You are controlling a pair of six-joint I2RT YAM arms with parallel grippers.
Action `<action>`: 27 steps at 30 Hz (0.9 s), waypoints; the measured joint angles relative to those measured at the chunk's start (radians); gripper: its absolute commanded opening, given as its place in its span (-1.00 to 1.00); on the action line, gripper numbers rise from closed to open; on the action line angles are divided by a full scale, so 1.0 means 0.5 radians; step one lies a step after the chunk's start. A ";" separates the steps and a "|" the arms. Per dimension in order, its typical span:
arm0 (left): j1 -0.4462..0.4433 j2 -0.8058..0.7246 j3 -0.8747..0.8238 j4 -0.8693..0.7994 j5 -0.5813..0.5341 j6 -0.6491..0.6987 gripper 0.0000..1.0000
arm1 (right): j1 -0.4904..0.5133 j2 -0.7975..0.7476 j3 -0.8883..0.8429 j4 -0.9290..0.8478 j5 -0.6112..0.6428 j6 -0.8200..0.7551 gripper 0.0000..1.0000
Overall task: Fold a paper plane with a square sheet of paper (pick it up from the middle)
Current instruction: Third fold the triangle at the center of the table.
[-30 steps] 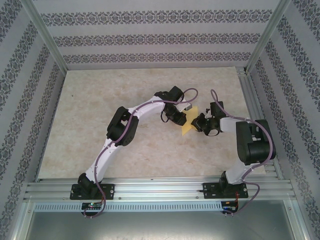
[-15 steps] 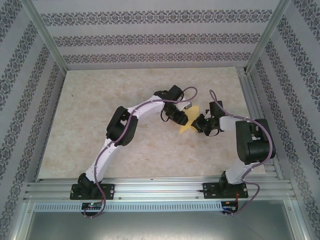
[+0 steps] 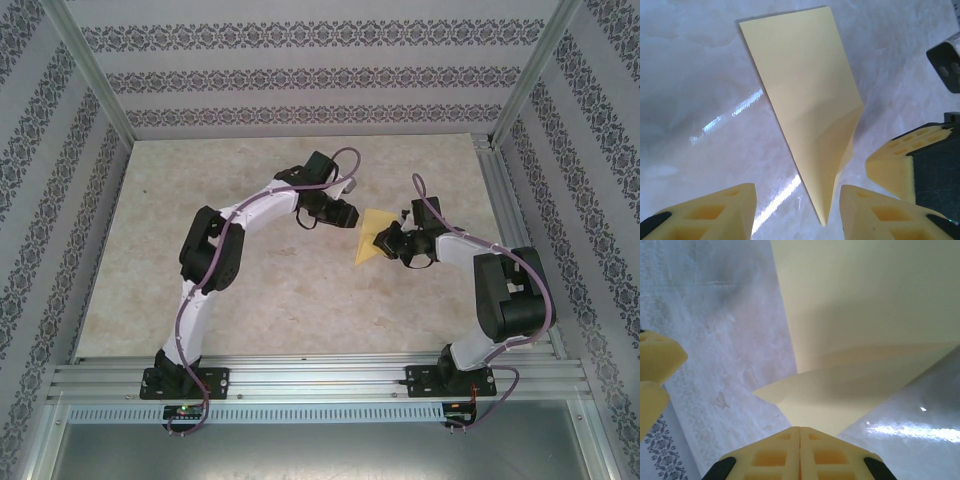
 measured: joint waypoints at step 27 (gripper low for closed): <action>-0.066 -0.534 -0.993 0.651 -0.037 -0.432 0.14 | -0.002 0.297 0.228 -0.005 -0.014 -0.025 -0.83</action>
